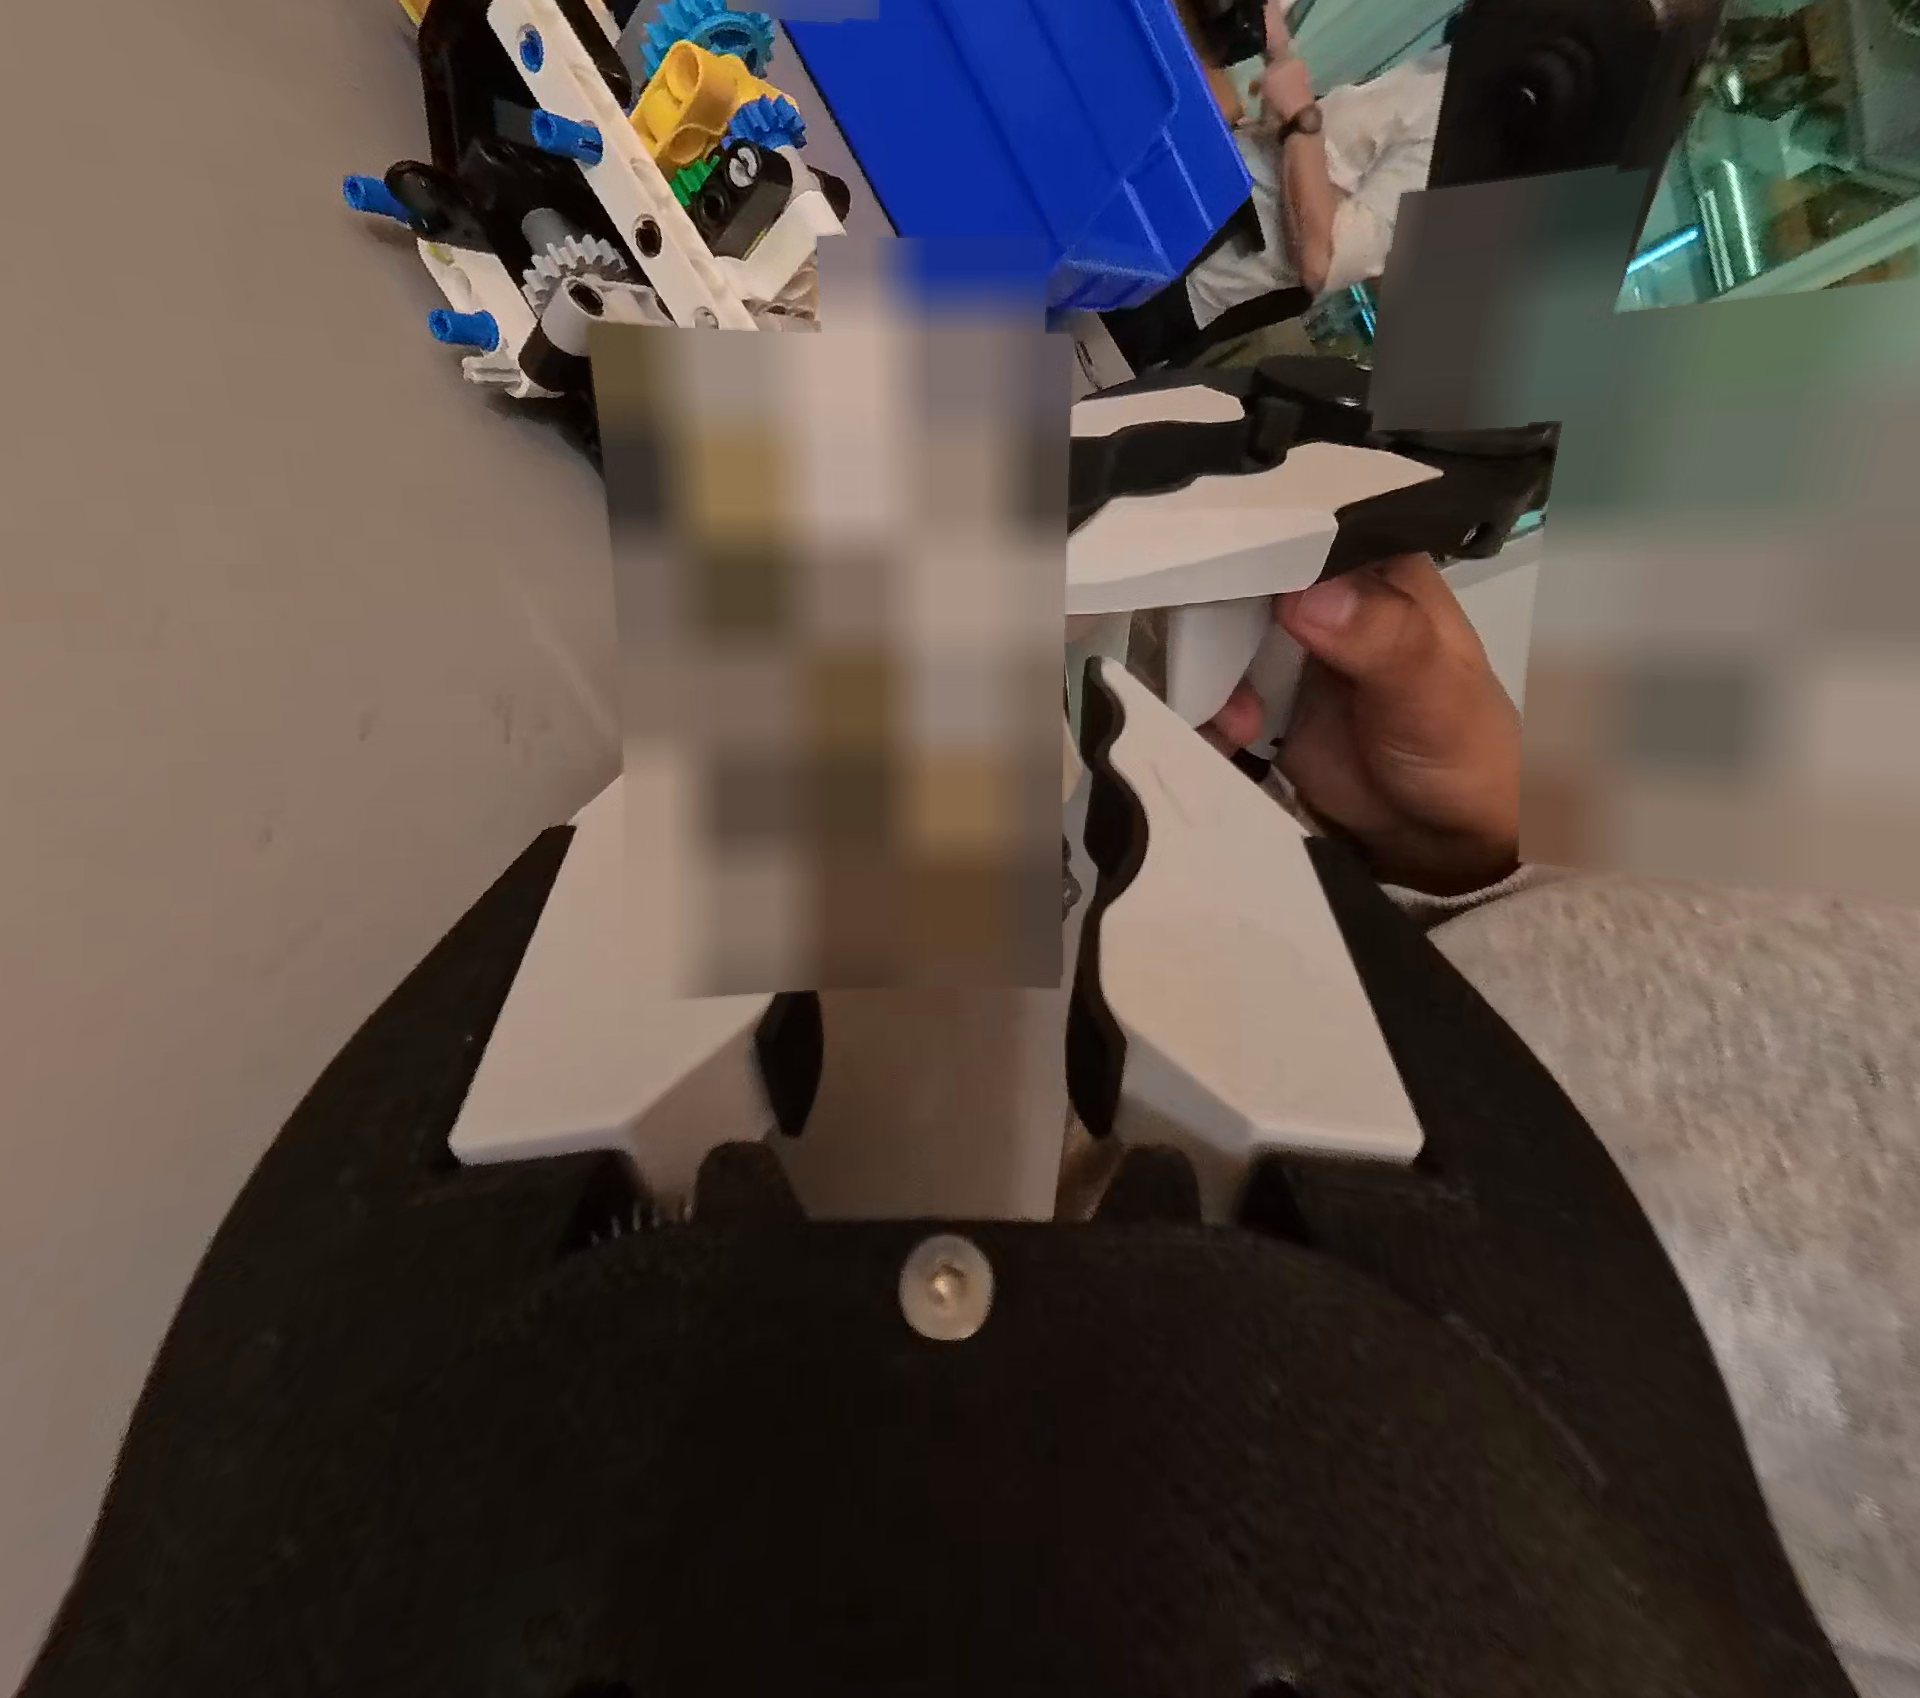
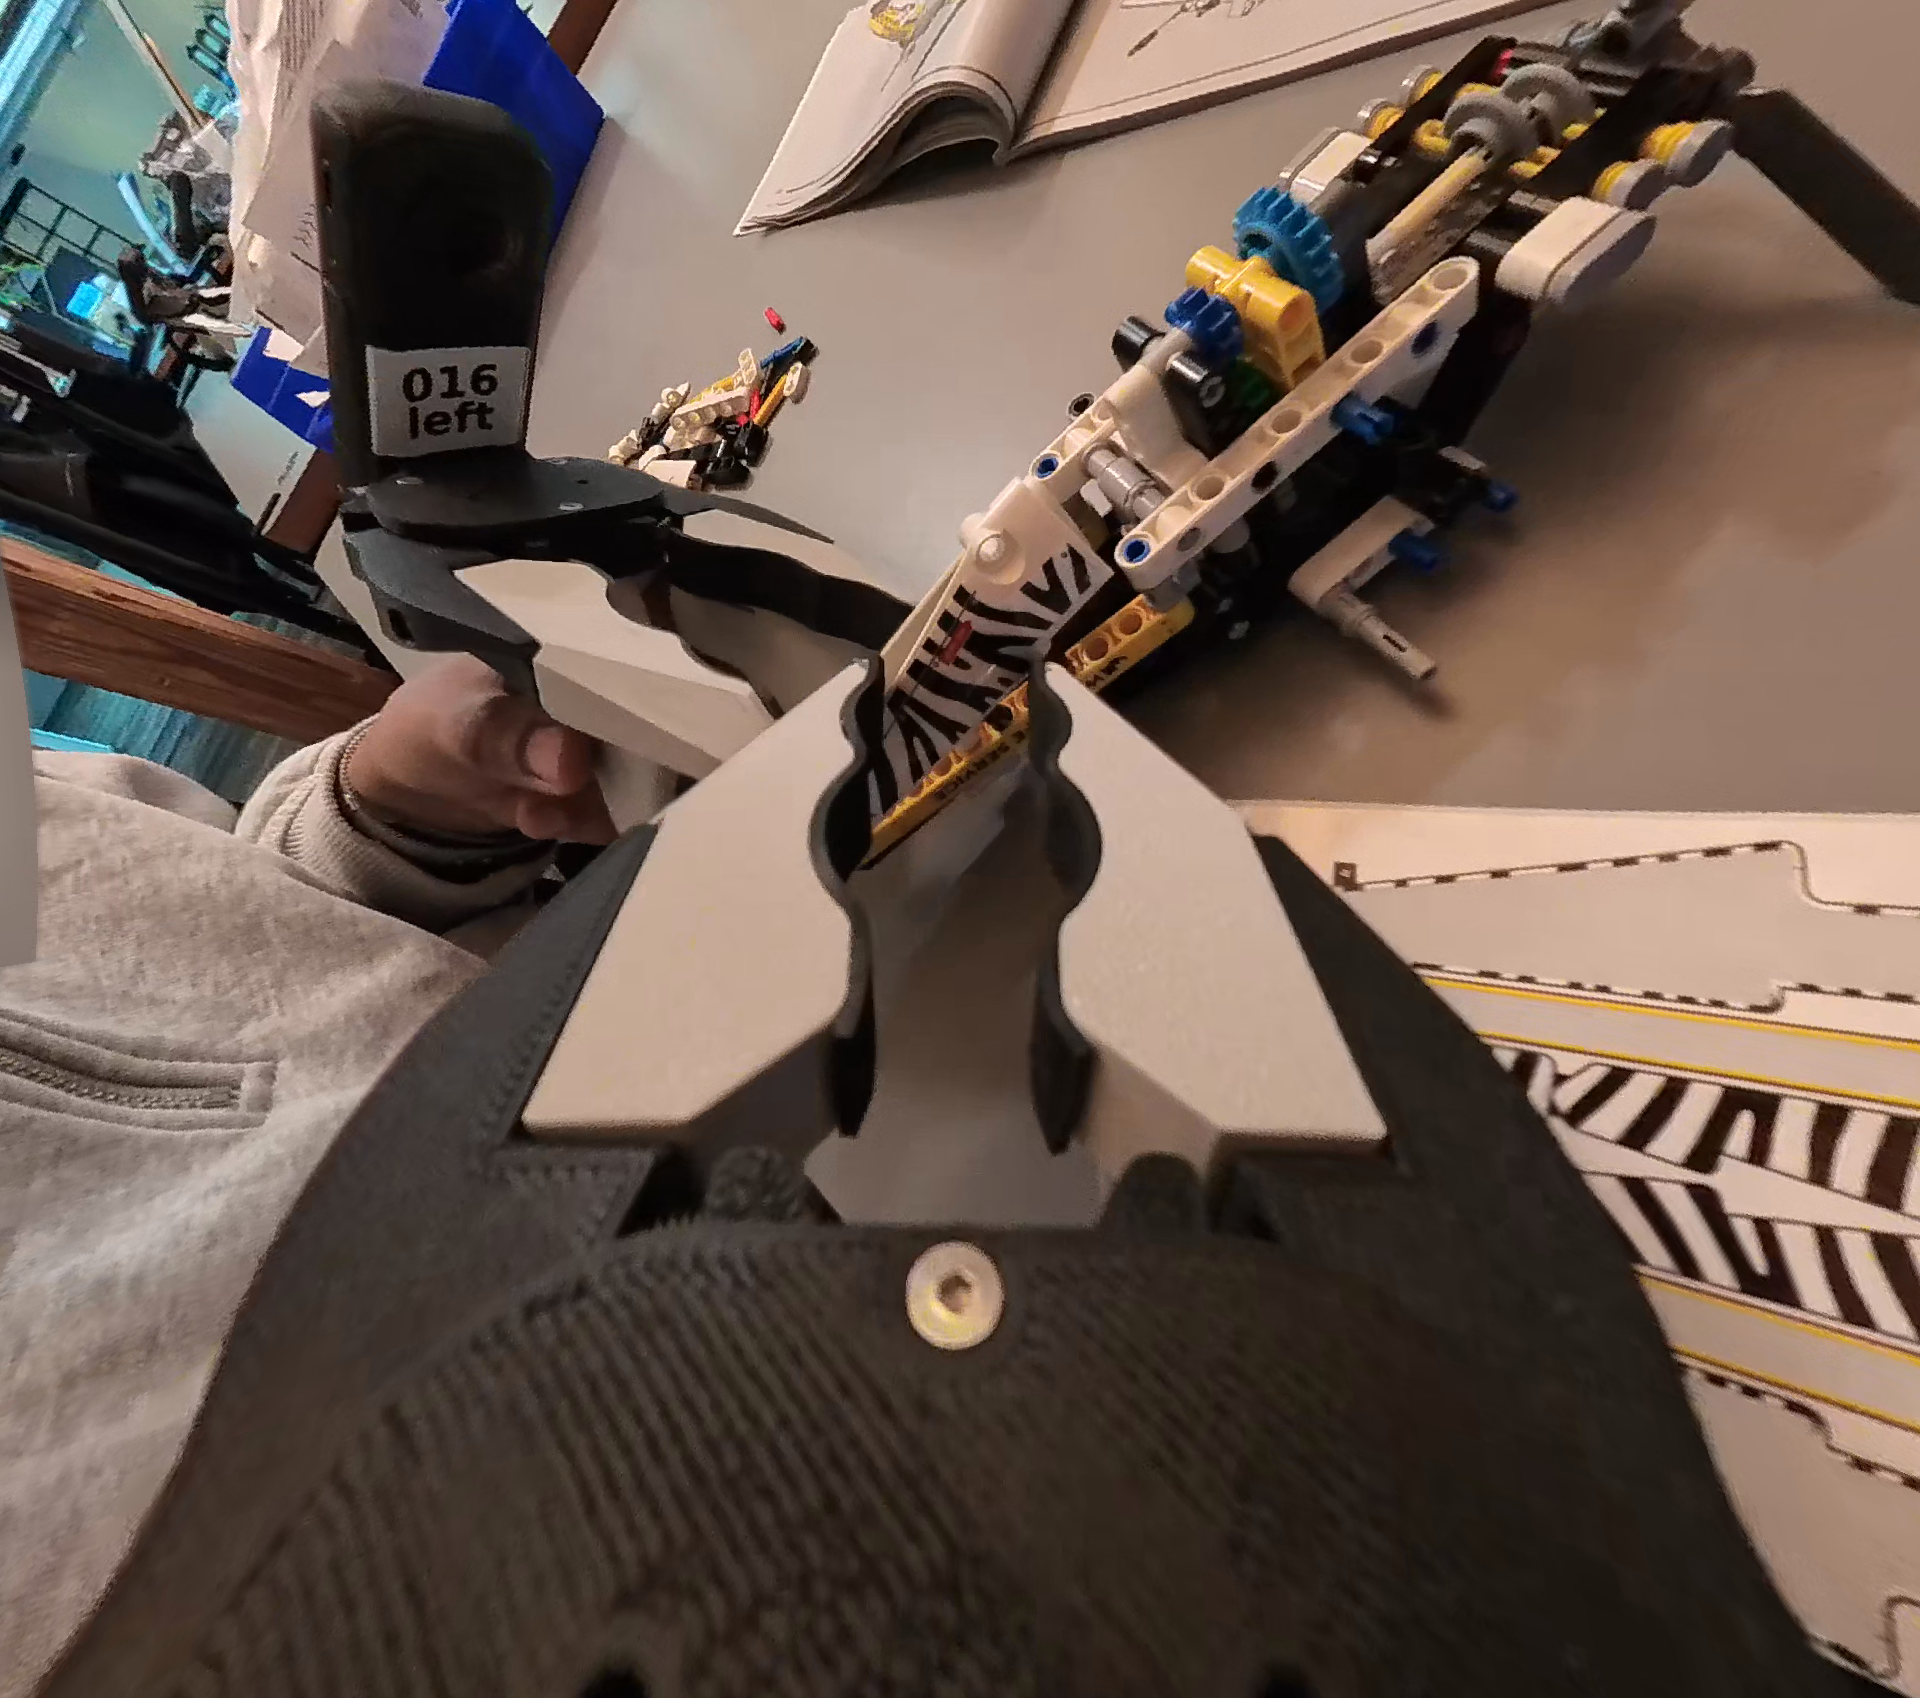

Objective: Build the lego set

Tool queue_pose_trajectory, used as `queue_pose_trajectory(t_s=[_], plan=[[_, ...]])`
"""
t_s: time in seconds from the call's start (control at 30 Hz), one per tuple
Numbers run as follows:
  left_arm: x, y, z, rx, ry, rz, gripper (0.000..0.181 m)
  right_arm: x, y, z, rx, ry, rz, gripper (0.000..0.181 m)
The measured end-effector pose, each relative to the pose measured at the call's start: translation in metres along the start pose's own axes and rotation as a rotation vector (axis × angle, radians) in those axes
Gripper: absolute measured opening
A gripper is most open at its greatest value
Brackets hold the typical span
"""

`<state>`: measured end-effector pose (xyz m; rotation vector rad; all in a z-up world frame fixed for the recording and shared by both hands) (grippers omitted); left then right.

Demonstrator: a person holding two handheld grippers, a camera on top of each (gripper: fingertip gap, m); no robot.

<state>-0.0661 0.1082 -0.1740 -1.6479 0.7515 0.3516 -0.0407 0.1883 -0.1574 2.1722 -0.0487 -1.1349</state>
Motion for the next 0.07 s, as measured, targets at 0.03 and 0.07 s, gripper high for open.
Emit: queue_pose_trajectory(t_s=[0.03,0.07], plan=[[-0.0001,0.0004,-0.0002,0.004,0.000,-0.003,0.050,-0.0002,-0.0004,-0.0002,-0.001,0.004,0.016,0.024],[-0.0003,0.0005,-0.0005,0.011,-0.001,-0.010,0.050,-0.0003,-0.0005,-0.0002,-0.003,0.008,0.032,0.024]])
Point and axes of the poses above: each gripper's, where its closed fingertips meet, z out along the fingers, x out of its underside, y = z × x across the jaws, the point moved 5 cm from there along -z, back along the fingers, and after that the axes turned 5 degrees about -y, right-handed, at the moved point
